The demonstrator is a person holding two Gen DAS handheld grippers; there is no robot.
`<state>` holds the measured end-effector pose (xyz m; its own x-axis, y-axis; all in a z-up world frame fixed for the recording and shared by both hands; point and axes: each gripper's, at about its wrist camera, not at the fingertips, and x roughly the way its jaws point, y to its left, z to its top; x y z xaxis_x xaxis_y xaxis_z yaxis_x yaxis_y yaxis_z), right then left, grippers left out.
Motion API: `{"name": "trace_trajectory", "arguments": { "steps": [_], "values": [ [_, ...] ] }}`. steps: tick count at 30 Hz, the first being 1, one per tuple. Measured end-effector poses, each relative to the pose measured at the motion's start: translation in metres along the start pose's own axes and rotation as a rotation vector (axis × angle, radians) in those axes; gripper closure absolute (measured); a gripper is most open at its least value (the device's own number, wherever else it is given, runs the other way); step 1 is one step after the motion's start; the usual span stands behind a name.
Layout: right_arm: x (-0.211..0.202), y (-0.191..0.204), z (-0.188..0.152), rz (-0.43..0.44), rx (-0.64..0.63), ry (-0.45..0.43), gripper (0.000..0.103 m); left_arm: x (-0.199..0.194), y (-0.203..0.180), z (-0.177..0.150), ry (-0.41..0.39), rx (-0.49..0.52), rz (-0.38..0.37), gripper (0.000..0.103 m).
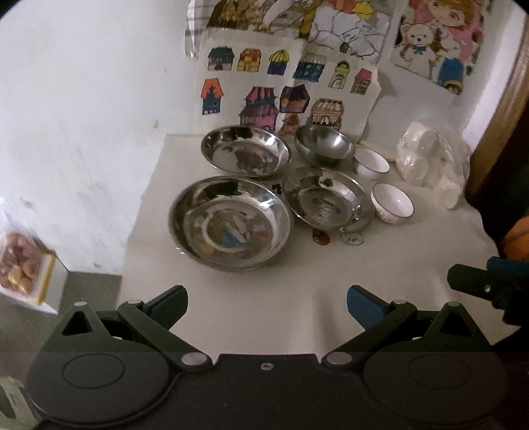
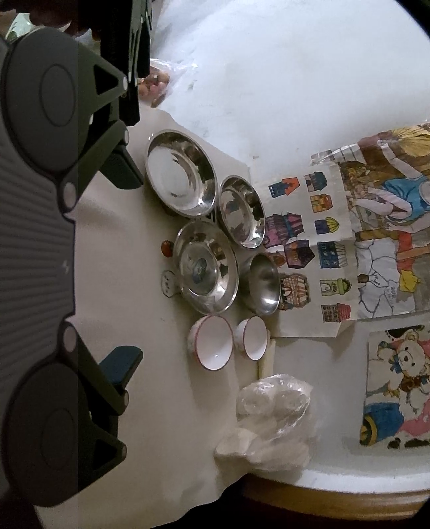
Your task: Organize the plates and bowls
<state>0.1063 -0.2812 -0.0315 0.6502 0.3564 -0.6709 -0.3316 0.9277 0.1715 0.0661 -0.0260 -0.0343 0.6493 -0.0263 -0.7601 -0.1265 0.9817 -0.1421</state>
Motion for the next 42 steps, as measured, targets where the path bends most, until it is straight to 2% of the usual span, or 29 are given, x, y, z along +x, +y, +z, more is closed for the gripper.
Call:
{"name": "trace_trajectory", "arguments": {
  "steps": [12,18,22,27,34,42],
  "values": [
    [0.043,-0.051,0.044,0.111,-0.121,0.030,0.000,0.037,-0.022,0.030,0.002,-0.246,-0.009,0.001],
    [0.062,-0.059,0.057,0.175,-0.133,0.054,0.000,0.037,-0.024,0.037,-0.001,-0.277,0.023,0.001],
    [0.074,-0.054,0.060,0.210,-0.124,0.070,0.000,0.036,-0.013,0.041,0.003,-0.300,0.015,0.001],
    [0.088,-0.044,0.061,0.222,-0.099,0.080,0.000,0.041,0.005,0.055,0.014,-0.275,0.055,0.001],
    [0.110,-0.027,0.065,0.147,0.009,0.061,0.000,0.066,0.047,0.091,0.051,-0.204,0.049,0.001],
    [0.151,0.009,0.061,0.060,0.103,0.043,0.000,0.102,0.095,0.146,0.029,-0.008,0.020,0.001]
  ]
}}
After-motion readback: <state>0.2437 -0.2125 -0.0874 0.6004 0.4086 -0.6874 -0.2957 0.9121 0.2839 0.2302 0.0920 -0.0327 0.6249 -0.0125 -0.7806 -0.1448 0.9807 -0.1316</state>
